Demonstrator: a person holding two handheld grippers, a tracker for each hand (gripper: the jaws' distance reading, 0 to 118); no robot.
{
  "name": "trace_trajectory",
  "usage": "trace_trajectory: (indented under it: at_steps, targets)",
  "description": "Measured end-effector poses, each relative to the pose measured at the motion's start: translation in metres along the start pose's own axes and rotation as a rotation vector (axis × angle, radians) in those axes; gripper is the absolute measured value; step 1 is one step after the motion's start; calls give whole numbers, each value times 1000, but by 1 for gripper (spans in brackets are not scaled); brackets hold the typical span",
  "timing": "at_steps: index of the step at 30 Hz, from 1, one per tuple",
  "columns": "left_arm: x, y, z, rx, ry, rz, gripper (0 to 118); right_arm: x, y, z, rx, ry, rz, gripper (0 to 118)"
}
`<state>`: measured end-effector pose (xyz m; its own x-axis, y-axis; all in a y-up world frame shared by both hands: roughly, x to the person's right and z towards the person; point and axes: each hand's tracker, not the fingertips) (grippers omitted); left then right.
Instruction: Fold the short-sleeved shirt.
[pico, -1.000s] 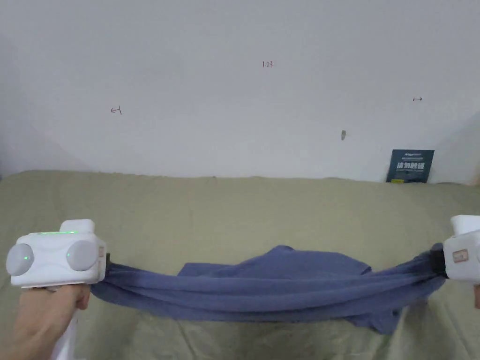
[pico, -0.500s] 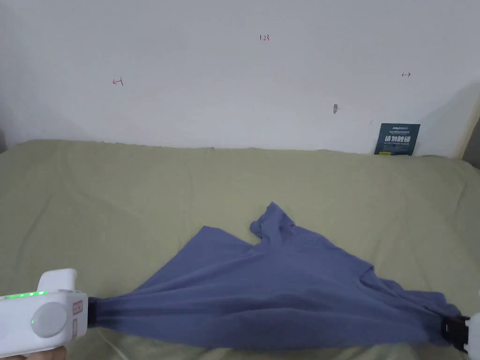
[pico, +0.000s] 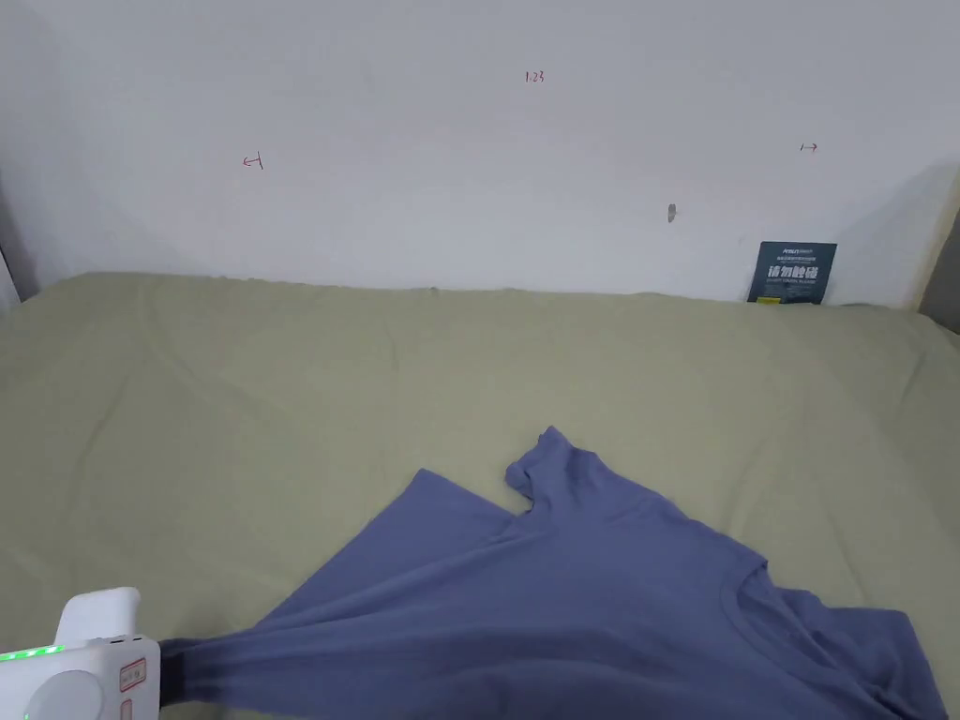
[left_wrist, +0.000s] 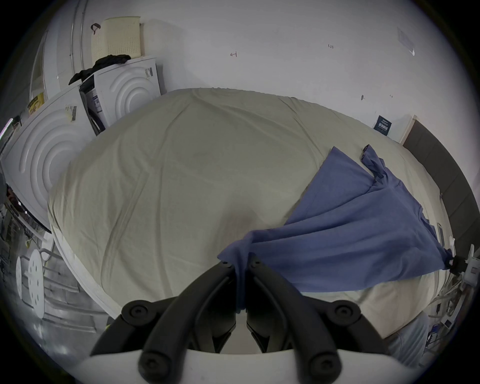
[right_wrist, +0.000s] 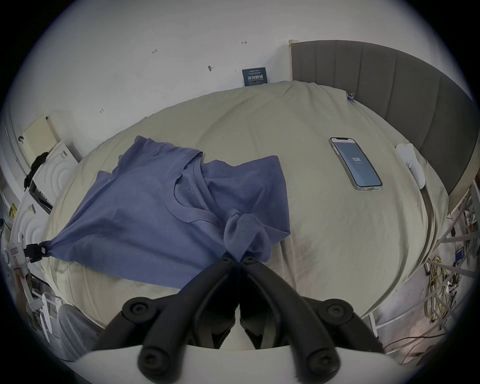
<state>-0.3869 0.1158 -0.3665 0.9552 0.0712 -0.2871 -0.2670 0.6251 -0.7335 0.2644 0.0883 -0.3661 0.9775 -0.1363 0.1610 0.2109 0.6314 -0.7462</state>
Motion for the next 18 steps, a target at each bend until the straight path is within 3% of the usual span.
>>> trace_trajectory:
  at_steps: [1,2,3,4,5,6,7,10,15,16,17,18]
  targets:
    - [0,-3,-1,-3,-5,6,2,-2,-1,1,22,-14,13,9]
    - [-1,-5,-2,-1,-14,10,10,-4,-2,3,50,-27,31,28]
    - [-2,-6,-2,9,-28,16,35,-4,-2,-2,72,-49,58,64]
    - [-3,-7,-3,15,-32,15,97,-5,-2,-5,88,-91,94,111]
    - [-3,-9,-3,15,-31,17,118,-5,-2,-5,78,-88,117,118]
    - [-2,-11,-4,0,-20,18,114,-6,-3,-3,80,-82,108,118]
    - [-1,-11,5,114,-32,32,114,-10,-3,7,107,-84,119,118]
    - [3,-13,25,57,-24,-9,114,-21,2,25,150,-47,182,118]
    - [12,-25,83,173,-104,-28,109,-70,-10,82,282,31,292,115]
    - [13,-29,96,184,-135,-33,95,-81,-15,99,319,40,293,100]
    - [17,-34,104,213,-155,-56,67,-93,-21,110,342,37,293,71]
    - [19,-37,109,205,-144,-70,20,-101,-26,118,356,51,296,25]
